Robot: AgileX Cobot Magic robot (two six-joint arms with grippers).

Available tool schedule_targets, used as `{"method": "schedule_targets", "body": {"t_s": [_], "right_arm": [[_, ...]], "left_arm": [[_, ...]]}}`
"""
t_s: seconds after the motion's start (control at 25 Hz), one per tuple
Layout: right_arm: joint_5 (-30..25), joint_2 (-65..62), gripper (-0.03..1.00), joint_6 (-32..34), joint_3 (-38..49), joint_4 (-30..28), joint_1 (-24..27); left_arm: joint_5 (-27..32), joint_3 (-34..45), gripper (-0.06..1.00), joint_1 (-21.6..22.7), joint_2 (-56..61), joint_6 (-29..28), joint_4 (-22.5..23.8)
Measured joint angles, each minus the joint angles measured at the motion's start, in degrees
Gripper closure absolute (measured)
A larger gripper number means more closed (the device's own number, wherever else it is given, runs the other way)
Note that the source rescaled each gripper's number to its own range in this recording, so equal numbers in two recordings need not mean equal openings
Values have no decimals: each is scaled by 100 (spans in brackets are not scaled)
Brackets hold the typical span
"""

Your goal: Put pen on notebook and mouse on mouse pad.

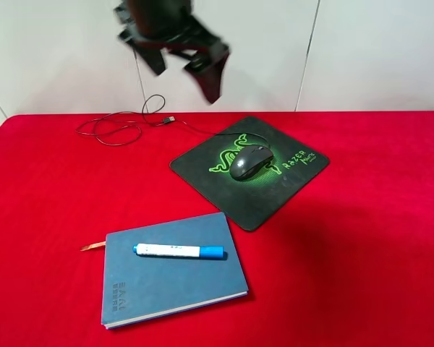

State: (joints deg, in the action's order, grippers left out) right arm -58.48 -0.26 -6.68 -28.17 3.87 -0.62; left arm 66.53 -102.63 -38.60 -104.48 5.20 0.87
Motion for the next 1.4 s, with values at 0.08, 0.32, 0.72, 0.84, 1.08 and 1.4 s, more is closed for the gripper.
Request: {"method": "schedule_targets", "body": {"t_s": [0.08, 0.32, 0.72, 0.84, 1.08, 1.4], "right_arm": [[0, 0, -3, 0, 0, 0, 0], [0, 0, -3, 0, 0, 0, 0], [-6, 0, -3, 0, 0, 0, 0], [-6, 0, -3, 0, 0, 0, 0], [-6, 0, -3, 0, 0, 0, 0], [-6, 0, -3, 0, 0, 0, 0]], "left_arm": [[0, 609, -5, 0, 417, -5, 0], [-5, 2500, -5, 0, 1809, -182, 0], [-1, 4725, -5, 0, 4520, -852, 0], [7, 5125, -5, 0, 5430, -884, 0], [21, 5670, -5, 0, 7296, -573, -13], [24, 5958, -5, 299, 9050, 253, -160]]}}
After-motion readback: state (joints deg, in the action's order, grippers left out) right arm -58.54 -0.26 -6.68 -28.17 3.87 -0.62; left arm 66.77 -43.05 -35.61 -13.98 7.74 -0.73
